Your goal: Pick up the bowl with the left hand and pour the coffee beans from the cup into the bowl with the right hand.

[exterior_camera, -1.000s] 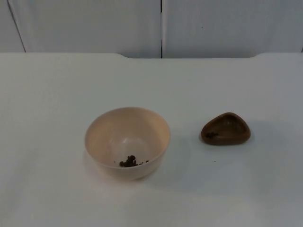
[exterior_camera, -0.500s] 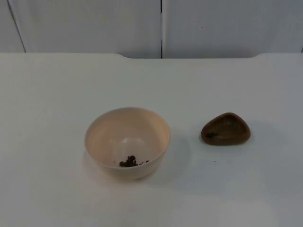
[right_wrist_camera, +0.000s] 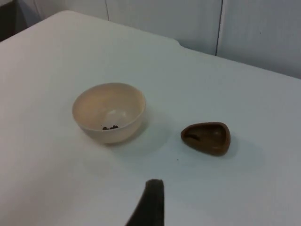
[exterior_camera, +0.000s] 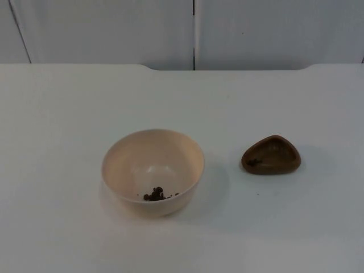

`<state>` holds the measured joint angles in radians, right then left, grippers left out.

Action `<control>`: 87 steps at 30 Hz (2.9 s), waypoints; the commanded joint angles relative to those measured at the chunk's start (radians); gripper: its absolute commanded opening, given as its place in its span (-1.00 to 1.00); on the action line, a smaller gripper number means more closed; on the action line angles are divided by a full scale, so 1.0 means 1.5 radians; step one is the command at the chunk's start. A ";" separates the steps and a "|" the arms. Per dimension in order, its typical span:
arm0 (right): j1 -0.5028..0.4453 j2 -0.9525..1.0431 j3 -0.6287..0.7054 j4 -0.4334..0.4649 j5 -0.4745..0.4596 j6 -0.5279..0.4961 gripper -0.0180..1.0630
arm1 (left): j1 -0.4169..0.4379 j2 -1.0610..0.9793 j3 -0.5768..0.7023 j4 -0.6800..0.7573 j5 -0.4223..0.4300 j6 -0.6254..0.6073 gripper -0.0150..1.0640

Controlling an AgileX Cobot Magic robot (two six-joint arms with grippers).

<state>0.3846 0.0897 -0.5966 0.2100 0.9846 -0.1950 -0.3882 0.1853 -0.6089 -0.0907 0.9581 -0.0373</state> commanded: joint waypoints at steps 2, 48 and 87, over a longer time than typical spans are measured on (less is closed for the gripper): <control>-0.002 -0.035 0.001 -0.004 0.024 -0.003 0.48 | 0.001 -0.044 0.004 0.014 0.013 0.005 0.88; -0.002 -0.060 0.053 -0.052 0.065 0.042 0.48 | 0.001 -0.124 0.076 0.046 0.076 0.001 0.88; -0.002 -0.060 0.054 -0.106 0.064 0.099 0.99 | 0.001 -0.124 0.076 0.046 0.078 0.001 0.97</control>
<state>0.3846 0.0031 -0.5176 0.0574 1.0845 -0.0437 -0.3882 0.0031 -0.4995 -0.0102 1.0813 -0.0328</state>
